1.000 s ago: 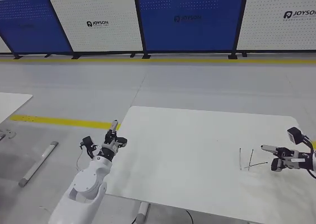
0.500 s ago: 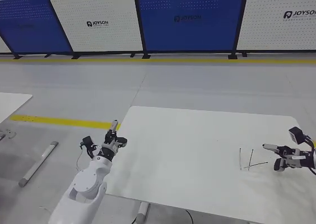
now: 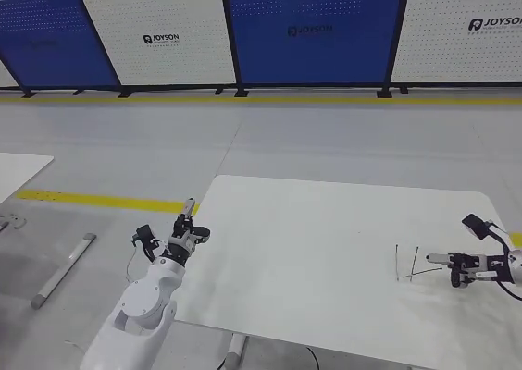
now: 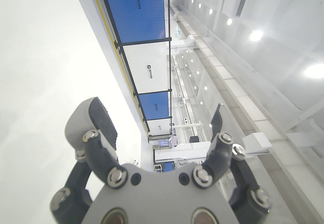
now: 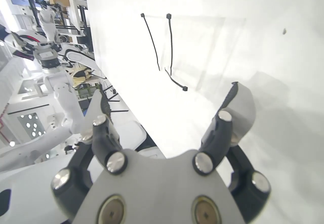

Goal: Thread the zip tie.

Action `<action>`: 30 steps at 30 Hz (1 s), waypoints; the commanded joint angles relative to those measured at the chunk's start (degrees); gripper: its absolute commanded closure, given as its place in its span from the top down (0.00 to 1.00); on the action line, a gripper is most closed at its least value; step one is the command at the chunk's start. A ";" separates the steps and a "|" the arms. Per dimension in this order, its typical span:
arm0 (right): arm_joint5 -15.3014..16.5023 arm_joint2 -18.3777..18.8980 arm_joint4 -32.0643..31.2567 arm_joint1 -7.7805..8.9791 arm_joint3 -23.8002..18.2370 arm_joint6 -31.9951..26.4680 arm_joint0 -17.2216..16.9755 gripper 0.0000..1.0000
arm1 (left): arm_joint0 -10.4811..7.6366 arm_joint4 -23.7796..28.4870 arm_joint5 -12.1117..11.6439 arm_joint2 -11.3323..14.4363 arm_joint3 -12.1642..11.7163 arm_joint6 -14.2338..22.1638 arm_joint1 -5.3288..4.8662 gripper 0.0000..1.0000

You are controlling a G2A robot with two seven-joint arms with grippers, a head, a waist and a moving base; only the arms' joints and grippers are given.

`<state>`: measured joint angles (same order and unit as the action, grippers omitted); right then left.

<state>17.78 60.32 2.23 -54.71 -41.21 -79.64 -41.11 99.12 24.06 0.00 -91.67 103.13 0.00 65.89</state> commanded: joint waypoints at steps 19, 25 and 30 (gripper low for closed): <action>-1.07 -0.89 1.42 -0.14 -0.90 0.00 -0.66 0.41 | 0.00 0.00 0.00 0.00 0.00 0.00 0.00 1.00; -1.34 -1.64 1.72 -0.26 1.19 0.00 0.17 0.20 | 0.00 0.00 0.00 0.00 0.00 0.00 0.00 1.00; -1.02 -2.12 2.53 -0.58 3.51 0.00 0.90 0.30 | 0.00 0.00 0.00 0.00 0.00 0.00 0.00 1.00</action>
<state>16.69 58.30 4.68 -55.24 -38.09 -79.64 -40.36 99.12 24.06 0.00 -91.67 103.13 0.00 65.89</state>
